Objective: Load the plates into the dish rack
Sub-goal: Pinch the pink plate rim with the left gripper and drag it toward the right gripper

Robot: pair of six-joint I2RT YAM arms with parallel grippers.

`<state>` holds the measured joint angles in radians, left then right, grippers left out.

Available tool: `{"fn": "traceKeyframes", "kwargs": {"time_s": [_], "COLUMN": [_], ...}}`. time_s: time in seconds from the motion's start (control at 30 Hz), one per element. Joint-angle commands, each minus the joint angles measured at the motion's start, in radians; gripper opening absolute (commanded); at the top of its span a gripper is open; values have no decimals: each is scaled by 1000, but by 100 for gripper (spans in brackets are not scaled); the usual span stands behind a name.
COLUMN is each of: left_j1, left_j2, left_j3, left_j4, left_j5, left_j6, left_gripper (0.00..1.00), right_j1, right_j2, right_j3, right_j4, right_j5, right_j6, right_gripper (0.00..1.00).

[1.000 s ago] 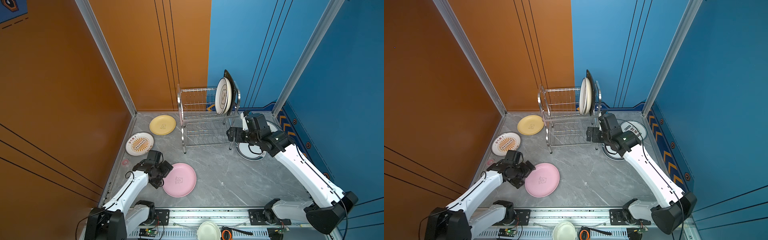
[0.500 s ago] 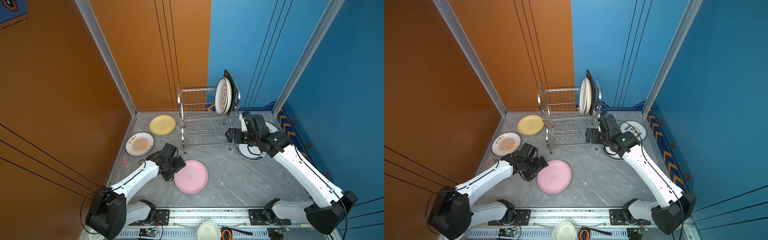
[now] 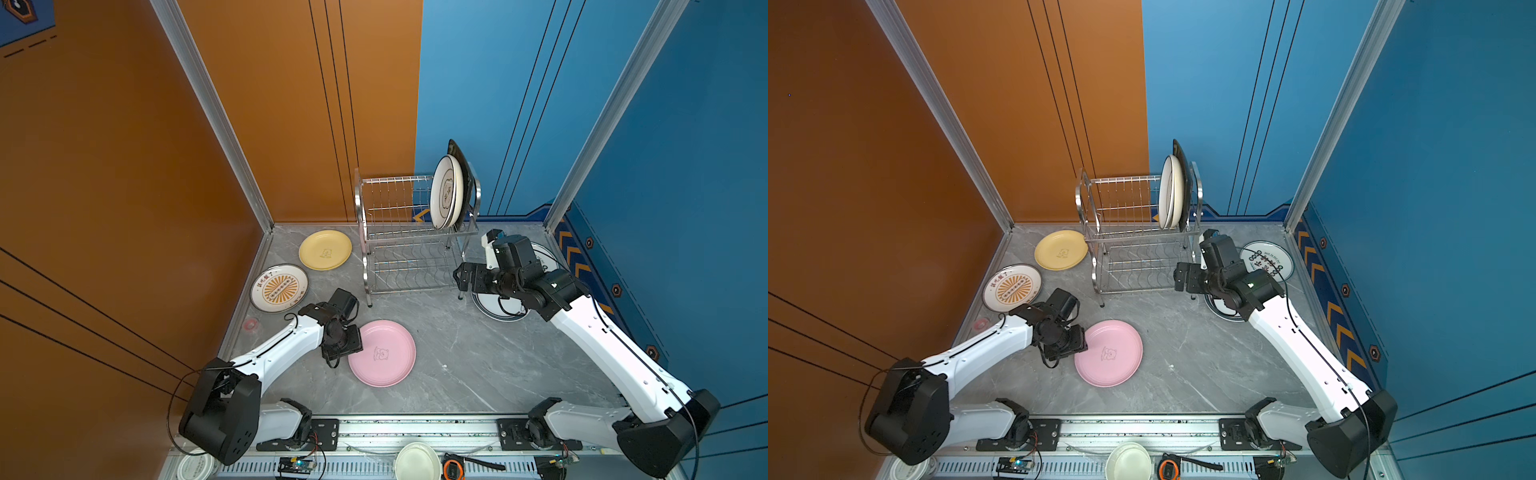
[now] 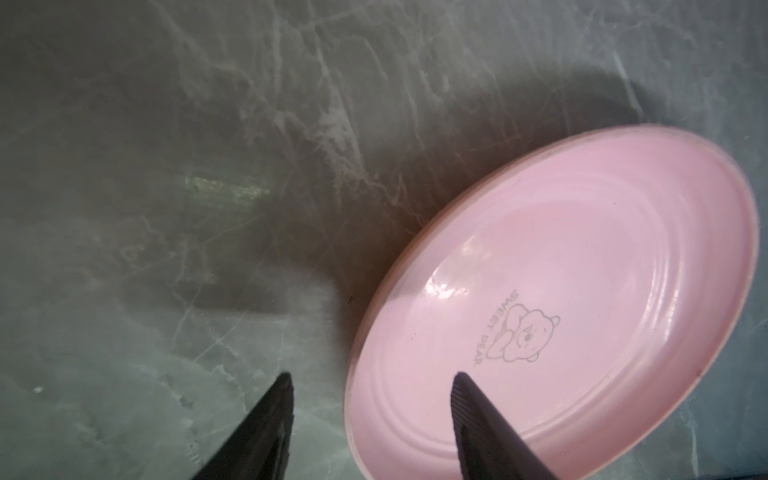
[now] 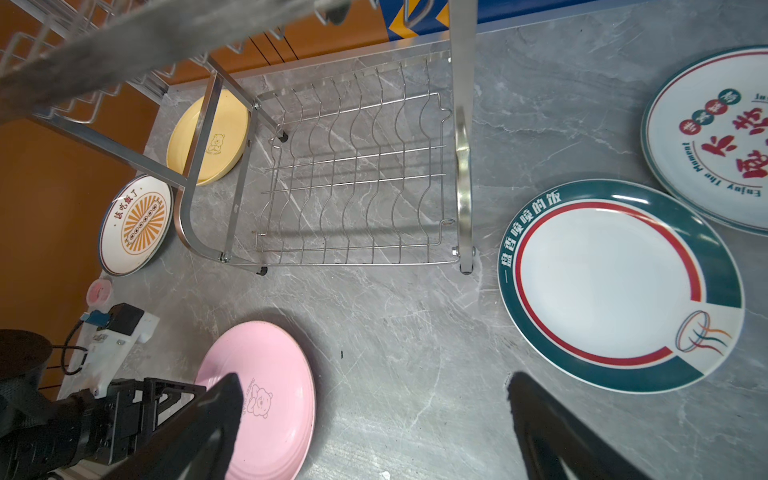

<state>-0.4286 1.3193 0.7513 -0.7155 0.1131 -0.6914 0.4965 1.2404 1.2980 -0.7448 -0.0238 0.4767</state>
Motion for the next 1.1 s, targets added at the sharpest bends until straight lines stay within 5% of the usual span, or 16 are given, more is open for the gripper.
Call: {"fn": "traceKeyframes", "kwargs": {"time_s": [0.0, 0.8, 1.07], "left_j1": [-6, -21, -42], "left_j2": [25, 35, -60], "left_j3": [-27, -75, -69], "left_j4": [44, 119, 120], "left_j5": [17, 67, 98], "left_j6": [41, 45, 58], "left_gripper": [54, 0, 0], "right_j1": [-11, -42, -49], "right_j2": [-18, -27, -2], "right_j3": [-29, -93, -143], "right_j4": [17, 42, 79], "right_j5": [-39, -104, -206], "right_j6": [19, 31, 43], "right_gripper": [100, 100, 100]}}
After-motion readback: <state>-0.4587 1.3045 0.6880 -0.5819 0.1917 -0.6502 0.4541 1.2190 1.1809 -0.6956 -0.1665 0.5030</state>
